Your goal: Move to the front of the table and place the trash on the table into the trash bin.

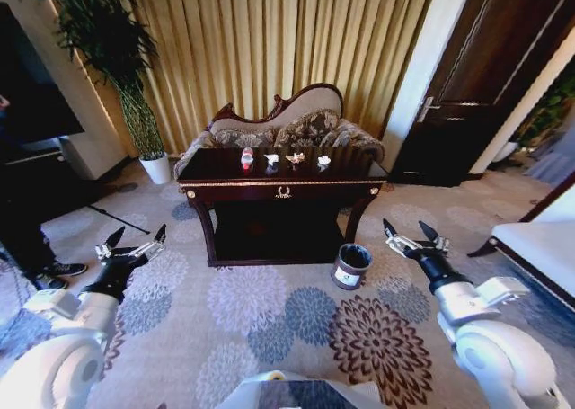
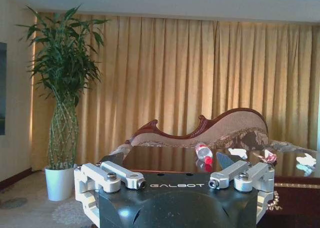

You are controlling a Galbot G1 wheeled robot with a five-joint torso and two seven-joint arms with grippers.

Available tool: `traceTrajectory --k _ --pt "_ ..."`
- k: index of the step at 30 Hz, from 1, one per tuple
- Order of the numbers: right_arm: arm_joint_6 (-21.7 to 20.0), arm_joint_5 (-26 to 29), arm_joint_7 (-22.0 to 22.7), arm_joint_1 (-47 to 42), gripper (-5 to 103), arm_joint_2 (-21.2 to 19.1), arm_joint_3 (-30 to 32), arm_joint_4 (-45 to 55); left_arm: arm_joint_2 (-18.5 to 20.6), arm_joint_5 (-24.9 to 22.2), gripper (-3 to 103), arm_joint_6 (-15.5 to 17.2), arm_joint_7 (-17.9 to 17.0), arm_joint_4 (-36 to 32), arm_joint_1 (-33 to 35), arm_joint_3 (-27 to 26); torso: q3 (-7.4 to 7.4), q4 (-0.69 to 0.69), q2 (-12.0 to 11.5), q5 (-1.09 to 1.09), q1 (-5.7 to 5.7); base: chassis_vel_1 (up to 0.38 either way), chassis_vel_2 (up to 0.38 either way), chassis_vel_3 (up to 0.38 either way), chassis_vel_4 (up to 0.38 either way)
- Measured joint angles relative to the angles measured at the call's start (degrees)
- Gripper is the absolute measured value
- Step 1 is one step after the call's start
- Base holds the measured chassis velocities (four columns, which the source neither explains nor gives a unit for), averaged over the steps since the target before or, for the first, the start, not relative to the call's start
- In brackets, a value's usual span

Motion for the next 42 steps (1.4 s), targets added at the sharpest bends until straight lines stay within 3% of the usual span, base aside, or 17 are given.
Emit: traceTrajectory --k 29,36,42 --pt "-0.42 -1.20 -1.28 0.05 100 -0.34 -0.22 -0.49 0.27 -0.19 100 0.10 0.01 -0.18 0.39 0.51 0.00 -0.02 0.00 0.00 0.00 -0.224 0.221 0.227 -0.223" --pt "-3.22 2.70 0.06 1.77 100 -3.12 -0.65 -1.57 1.75 -1.45 100 -0.10 -0.73 0.67 1.01 0.01 0.02 0.00 -0.03 0.03 0.05 -0.101 0.107 0.117 -0.081" --pt "-9.00 7.16 4.85 8.09 100 -9.02 -2.75 -4.11 1.69 -2.29 100 -1.06 -1.42 -0.18 2.32 -0.71 -0.03 -0.02 0.03 0.03 -0.06 0.003 -0.004 -0.008 0.002"
